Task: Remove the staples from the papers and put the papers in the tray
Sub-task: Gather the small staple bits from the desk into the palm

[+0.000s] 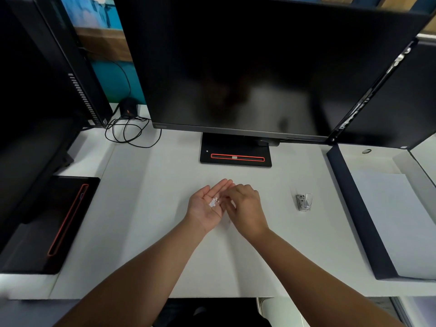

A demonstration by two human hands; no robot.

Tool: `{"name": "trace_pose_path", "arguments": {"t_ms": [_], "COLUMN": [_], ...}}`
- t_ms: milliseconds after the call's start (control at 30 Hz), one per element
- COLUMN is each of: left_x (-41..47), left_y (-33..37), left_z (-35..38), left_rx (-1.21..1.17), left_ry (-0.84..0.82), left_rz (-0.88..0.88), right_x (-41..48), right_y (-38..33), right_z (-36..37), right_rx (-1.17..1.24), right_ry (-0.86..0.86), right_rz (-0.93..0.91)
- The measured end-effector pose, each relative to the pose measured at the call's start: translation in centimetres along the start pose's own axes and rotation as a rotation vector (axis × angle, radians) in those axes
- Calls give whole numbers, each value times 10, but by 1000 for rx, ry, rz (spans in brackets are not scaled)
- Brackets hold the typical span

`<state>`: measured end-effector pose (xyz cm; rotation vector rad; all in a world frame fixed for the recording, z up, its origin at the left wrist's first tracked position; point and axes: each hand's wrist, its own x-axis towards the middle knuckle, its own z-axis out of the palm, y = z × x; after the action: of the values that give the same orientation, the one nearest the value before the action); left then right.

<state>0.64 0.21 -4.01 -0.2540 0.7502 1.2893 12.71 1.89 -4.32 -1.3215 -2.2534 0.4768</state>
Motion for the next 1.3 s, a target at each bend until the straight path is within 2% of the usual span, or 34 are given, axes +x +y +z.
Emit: {"name": "trace_pose_path", "arguments": {"t_ms": [267,500,667,967,1300], "left_x": [1,5,9,14,20], "left_y": [1,8,14,35,57], "left_z": [2,1,-4,-3,-5], "left_rx": [8,38,-17,-104,-164], "left_ry": [-14,39,21,21,34], "left_rz": [9,-6,-12,19,68], "right_x": [8,11,27,83,150], "right_y": [1,-7,-5,11,19], "right_z": [-3,-1,1,6,42], "right_rx": [103,164,272,261,83], "right_ry": [18,10,-11,-39,-277], "right_rz": [146,-15,197,185,103]}}
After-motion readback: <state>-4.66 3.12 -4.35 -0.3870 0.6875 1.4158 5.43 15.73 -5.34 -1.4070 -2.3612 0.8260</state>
